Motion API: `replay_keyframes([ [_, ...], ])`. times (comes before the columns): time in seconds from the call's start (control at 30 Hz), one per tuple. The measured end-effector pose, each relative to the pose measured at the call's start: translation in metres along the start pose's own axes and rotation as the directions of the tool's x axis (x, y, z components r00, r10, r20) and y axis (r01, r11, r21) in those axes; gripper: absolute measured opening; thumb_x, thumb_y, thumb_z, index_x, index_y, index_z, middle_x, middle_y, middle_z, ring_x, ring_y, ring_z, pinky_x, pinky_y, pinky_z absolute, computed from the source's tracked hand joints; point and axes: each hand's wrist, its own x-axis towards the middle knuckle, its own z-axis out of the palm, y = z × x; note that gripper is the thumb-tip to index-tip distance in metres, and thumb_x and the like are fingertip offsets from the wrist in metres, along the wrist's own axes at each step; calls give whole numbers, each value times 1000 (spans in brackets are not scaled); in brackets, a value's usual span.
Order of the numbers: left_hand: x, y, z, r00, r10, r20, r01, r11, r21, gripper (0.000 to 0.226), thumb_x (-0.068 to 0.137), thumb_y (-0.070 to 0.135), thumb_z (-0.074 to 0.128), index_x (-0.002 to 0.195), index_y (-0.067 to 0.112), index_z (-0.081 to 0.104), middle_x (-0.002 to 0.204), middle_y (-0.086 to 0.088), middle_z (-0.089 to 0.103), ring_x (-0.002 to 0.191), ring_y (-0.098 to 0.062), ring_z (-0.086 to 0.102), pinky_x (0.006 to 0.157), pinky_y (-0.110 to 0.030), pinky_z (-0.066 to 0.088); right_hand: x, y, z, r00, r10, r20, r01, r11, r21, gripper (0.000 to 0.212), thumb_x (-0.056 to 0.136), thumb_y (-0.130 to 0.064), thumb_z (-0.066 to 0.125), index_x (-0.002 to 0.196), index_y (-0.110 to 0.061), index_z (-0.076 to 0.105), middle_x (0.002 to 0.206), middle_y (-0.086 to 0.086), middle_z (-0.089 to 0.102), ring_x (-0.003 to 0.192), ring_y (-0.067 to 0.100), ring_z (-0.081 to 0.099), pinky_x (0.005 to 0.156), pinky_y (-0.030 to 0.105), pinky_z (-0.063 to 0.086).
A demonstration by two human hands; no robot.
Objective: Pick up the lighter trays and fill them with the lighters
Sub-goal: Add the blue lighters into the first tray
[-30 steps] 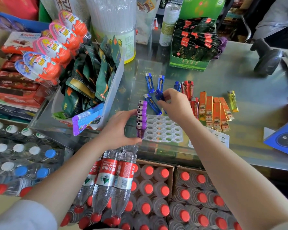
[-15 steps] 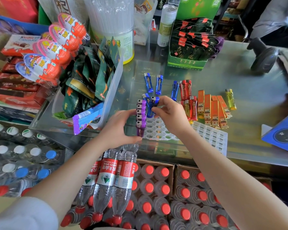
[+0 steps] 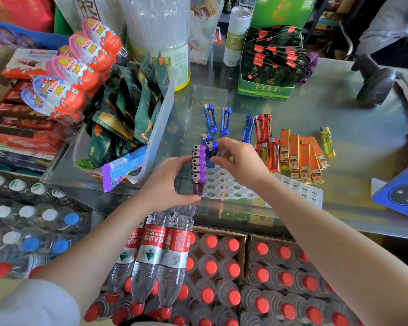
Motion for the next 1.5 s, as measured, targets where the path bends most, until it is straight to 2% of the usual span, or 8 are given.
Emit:
replay_keyframes([
  [0.13,-3,3,-1,1000,8,-10,-8,1000,-12,77,57,55,68,124,28,43,118,11,51,114,-13,46,96,-44,39,16,7,-14,997,73,-14,-74,996,-59,18,87,-6,55,103,-9,63,101,3,66,80,11,54,78,25,49],
  [0.33,-2,3,-2,1000,7,-11,-7,1000,-18,79,54,54,70,123,26,45,116,12,52,113,-12,46,96,-40,39,36,1,7,953,302,19,-298,949,-106,35,85,1,40,113,-7,59,112,14,64,97,30,61,84,43,53],
  [0.57,-5,8,-5,1000,-20,12,21,999,-50,84,50,55,69,125,28,42,117,14,47,115,-9,42,96,-32,34,51,0,11,910,404,90,-374,897,-237,37,79,13,42,109,1,61,111,18,64,99,33,62,82,43,55],
  [0.77,-6,11,-7,999,-21,43,22,999,-24,89,51,59,65,129,25,39,120,14,43,119,-10,40,100,-34,33,48,4,3,905,419,75,-405,901,-154,18,81,2,47,84,5,64,76,14,57,68,28,52,50,27,45],
  [0.9,-7,13,-4,1000,-18,-10,18,999,-28,86,50,59,67,126,26,43,115,17,45,114,-8,43,95,-32,34,19,11,-4,899,421,-120,-381,888,257,14,84,-18,61,95,-9,60,81,0,60,66,11,53,55,17,41],
  [1.03,-7,20,-2,997,-31,-72,31,1000,0,82,54,39,82,125,21,45,112,15,44,112,-9,42,93,-30,33,-19,0,-4,925,363,-115,-272,842,466,9,86,-14,60,93,-12,55,77,-3,65,61,3,59,57,17,50],
  [1.37,-7,18,-1,998,-33,-57,31,999,-23,84,51,57,71,126,29,45,122,10,52,115,-12,45,93,-34,36,-22,-6,12,964,256,-70,-212,901,378,13,83,-11,65,90,-18,56,70,-19,54,42,0,51,40,7,34],
  [1.5,-7,19,-1,998,-22,-62,22,1000,-5,80,56,44,81,126,26,46,121,11,51,116,-13,44,93,-33,35,-22,-9,13,974,210,-81,-187,955,232,15,82,-13,65,96,-13,59,65,-20,51,42,-1,47,43,9,33],
])
